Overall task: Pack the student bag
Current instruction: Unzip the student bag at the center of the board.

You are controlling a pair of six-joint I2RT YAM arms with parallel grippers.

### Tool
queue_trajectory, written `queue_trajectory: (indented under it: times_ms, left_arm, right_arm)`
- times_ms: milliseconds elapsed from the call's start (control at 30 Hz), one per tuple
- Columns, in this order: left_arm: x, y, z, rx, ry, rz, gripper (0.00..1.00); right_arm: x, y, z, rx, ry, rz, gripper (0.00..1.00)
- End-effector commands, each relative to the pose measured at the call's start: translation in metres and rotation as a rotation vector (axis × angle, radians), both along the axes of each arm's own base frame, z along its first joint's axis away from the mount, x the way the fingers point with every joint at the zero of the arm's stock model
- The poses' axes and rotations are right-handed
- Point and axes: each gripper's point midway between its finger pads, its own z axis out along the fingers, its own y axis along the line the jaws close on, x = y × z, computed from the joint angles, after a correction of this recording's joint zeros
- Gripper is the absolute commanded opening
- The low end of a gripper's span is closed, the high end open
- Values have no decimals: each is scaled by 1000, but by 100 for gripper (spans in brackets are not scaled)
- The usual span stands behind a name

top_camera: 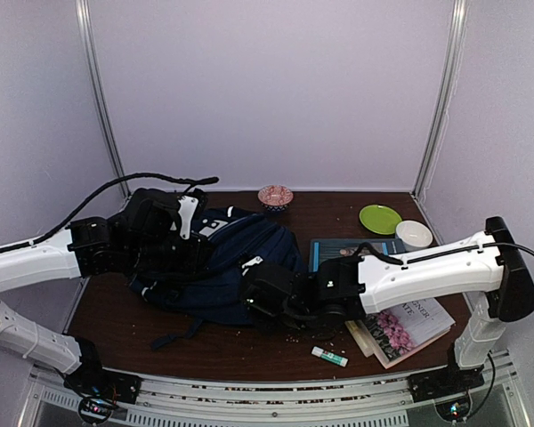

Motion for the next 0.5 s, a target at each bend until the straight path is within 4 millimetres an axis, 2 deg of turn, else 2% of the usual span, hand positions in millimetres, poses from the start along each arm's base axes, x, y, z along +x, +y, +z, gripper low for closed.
queue_trajectory:
  times_ms: [0, 100, 267, 467]
  left_arm:
    - [14, -11, 58, -160, -128, 19, 0]
    - [14, -11, 57, -161, -126, 21, 0]
    - [14, -11, 54, -161, -121, 19, 0]
    - [12, -9, 48, -145, -111, 18, 0]
  right_arm:
    - [1, -5, 24, 51, -17, -19, 4]
    - [0, -7, 27, 57, -19, -20, 0]
    - [2, -10, 27, 48, -28, -26, 0]
    - [15, -25, 25, 2, -68, -70, 0]
